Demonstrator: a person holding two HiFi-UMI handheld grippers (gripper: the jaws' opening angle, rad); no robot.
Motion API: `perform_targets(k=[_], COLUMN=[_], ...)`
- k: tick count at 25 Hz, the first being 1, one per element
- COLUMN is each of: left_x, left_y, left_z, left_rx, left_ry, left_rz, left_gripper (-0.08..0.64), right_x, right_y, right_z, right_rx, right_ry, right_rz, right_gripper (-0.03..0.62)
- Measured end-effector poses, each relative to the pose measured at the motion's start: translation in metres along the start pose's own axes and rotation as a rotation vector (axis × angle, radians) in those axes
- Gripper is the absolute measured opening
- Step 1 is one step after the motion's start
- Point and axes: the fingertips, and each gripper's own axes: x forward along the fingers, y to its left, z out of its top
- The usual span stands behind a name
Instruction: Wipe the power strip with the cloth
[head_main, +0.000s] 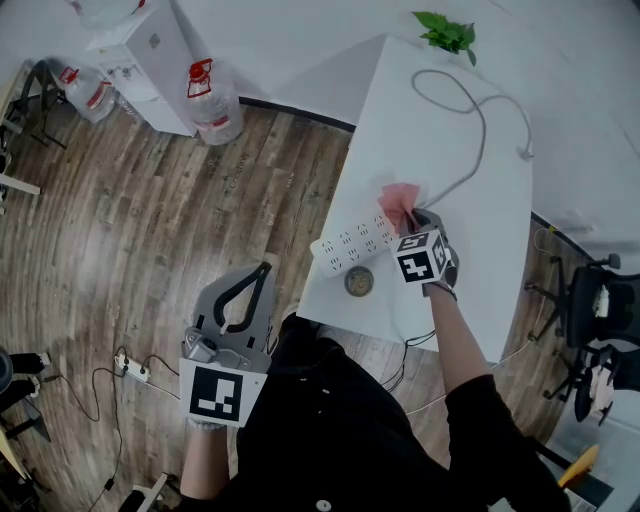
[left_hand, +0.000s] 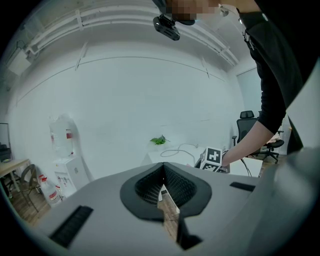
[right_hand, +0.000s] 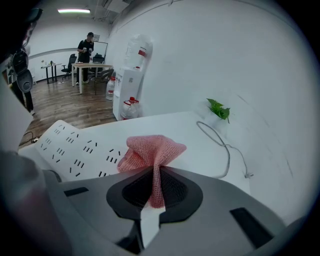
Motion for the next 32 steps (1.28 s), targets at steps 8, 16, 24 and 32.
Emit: perform_targets(k=[8, 16, 24, 32], left_x=[-0.002, -0.004, -0.002, 0.001], left_y=[-0.004, -0.006, -0.007, -0.006], left_z=[0.001, 0.006, 0.015, 0.023], left_rx=[0.004, 0.01, 0.021, 0.036], left_ry=[-0.005, -0.02, -0.046, -0.059], left_rz=[-0.006, -0.007, -0.004, 0.003], left_gripper=[0.014, 0.014, 0.014, 0.014], right_x=[-0.007, -0.04, -0.082, -0.117], right_y=[0.0, 0.013, 0.042, 0.101], right_z=[0.002, 0.025, 0.058, 0.073], right_rx=[0.055, 0.04, 0.03, -0.007], right_ry=[-0.03, -0.124, -0.253, -0.31], right_rz=[0.016, 0.044, 0.111, 0.246], right_gripper=[0.051, 0.051, 0.051, 0.051])
